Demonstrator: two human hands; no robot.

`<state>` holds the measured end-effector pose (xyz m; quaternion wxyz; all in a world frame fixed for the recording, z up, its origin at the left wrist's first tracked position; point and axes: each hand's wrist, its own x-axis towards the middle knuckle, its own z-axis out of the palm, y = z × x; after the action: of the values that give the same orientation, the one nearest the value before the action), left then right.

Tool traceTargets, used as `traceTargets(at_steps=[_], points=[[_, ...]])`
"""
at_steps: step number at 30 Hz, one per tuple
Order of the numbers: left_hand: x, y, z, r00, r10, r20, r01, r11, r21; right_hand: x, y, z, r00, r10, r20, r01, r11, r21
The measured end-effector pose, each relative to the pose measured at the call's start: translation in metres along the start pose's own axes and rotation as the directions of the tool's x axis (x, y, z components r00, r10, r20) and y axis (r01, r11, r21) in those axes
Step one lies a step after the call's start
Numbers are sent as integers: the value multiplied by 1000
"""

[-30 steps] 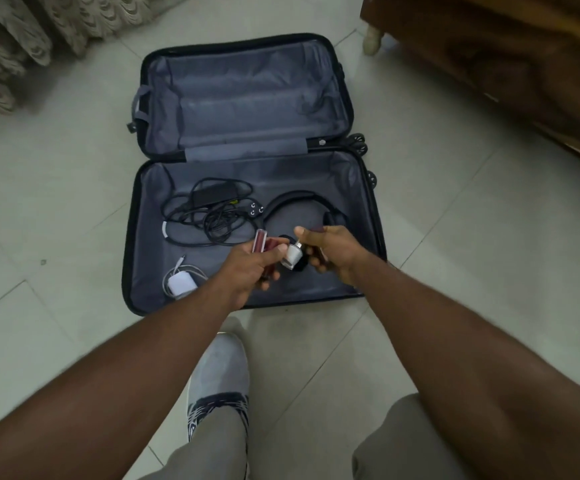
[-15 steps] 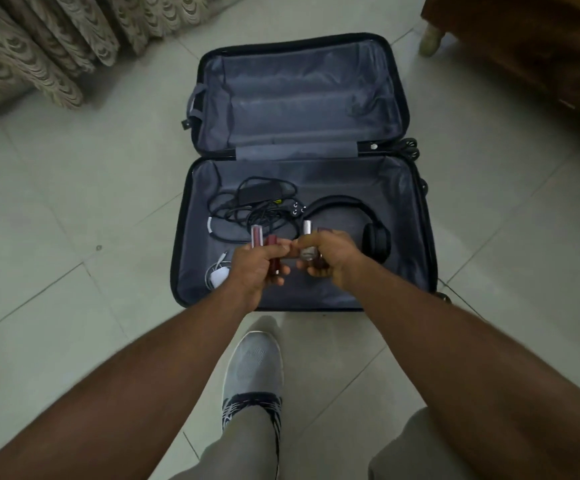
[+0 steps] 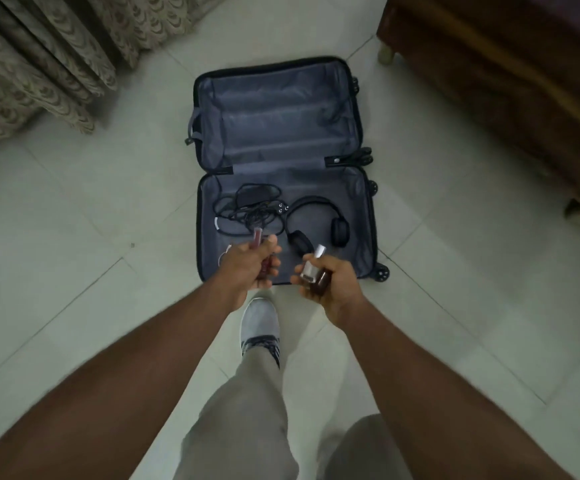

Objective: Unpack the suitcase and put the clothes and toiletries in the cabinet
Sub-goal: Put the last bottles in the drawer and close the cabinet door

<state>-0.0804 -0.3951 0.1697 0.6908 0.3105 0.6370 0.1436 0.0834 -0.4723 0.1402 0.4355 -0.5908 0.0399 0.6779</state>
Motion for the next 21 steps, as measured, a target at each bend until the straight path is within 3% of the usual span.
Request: traceTargets(at_steps=[7,13,21], points=[[-252,75,33,997,11,72,-14,999,38,-263,-81,17,998,-42,37,46,992,-116],[-472,134,79,989,100,114,-105,994,43,-489,-135,22,986,-157,47,163,969,-185],[-638,124,107,914,206,351,-243,968,65,-691,-108,-7,937,-333,-100,322,940,-116]])
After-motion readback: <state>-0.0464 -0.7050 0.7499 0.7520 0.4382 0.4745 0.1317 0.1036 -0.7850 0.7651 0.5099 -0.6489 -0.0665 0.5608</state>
